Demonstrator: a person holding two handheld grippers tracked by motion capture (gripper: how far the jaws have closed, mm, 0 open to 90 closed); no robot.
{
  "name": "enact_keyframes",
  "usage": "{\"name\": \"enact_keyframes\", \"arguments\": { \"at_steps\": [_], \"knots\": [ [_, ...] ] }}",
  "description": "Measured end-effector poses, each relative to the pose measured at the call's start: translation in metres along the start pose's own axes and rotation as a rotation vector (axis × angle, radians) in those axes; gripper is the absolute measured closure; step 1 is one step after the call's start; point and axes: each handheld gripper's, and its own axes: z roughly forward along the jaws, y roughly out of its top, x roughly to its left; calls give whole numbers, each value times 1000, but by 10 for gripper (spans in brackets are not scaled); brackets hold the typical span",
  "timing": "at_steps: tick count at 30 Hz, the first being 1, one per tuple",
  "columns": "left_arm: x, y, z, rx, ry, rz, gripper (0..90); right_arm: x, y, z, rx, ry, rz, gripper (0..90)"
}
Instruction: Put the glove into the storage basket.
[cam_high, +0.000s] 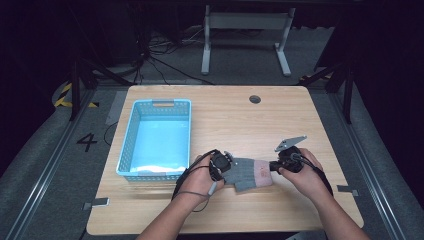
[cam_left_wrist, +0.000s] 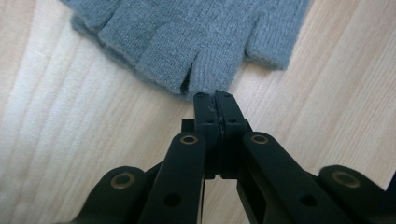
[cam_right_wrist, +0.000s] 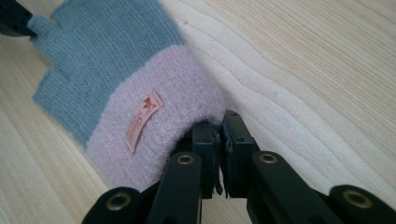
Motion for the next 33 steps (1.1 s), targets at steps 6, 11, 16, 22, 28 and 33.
{"name": "enact_keyframes", "arguments": {
  "at_steps": [6,11,16,22,28,33],
  "knots": [
    [1,2,2,10,-1,-4,894,-1,-2,0,-3,-2,6,853],
    [3,1,6,27,-2,-12,888,-1,-2,3,-9,-21,4,796],
    [3,1,3,7,19,-22,795,-3,-3,-1,-17,-33,2,765],
    [3,0,-4,-10,43,-28,683,-5,-5,-9,-25,-44,11,740],
    [-4,2,-13,-42,58,-19,620,-7,-8,-18,-31,-52,1,725],
    [-10,4,-19,-79,65,-5,588,-8,-9,-23,-33,-47,7,713]
  ]
}}
